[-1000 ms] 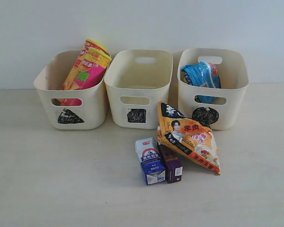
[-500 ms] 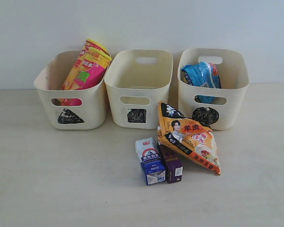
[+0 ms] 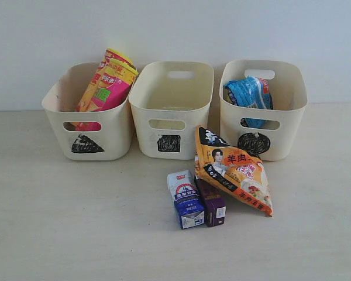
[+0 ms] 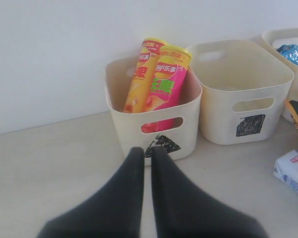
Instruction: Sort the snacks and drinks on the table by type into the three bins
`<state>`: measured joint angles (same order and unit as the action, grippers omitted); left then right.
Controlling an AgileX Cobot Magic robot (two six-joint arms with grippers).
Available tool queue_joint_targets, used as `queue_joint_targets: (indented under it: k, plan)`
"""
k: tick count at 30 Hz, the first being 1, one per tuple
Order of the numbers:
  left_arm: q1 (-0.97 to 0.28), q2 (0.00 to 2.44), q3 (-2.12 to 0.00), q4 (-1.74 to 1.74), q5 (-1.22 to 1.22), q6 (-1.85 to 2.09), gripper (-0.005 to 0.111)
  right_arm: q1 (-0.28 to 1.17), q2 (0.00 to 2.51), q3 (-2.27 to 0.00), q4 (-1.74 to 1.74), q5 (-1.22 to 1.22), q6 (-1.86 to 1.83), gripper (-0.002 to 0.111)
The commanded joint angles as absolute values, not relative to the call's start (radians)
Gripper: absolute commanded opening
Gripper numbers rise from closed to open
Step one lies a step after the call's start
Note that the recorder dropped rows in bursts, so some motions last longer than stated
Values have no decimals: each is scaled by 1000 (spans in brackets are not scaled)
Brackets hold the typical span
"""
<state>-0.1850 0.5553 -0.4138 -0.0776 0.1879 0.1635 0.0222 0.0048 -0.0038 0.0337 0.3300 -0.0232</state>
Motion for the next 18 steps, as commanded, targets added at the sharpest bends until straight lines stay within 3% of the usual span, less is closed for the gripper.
queue_joint_targets:
  k: [1, 11, 18]
  plan:
    - [-181, 498, -324, -87, 74, 181, 4, 19, 0, 0, 31, 325, -23, 0]
    - [-177, 244, -160, -68, 120, 150, 4, 19, 0, 0, 31, 325, -23, 0]
    - [-99, 38, -68, -62, 179, 74, 4, 19, 0, 0, 31, 325, -23, 0]
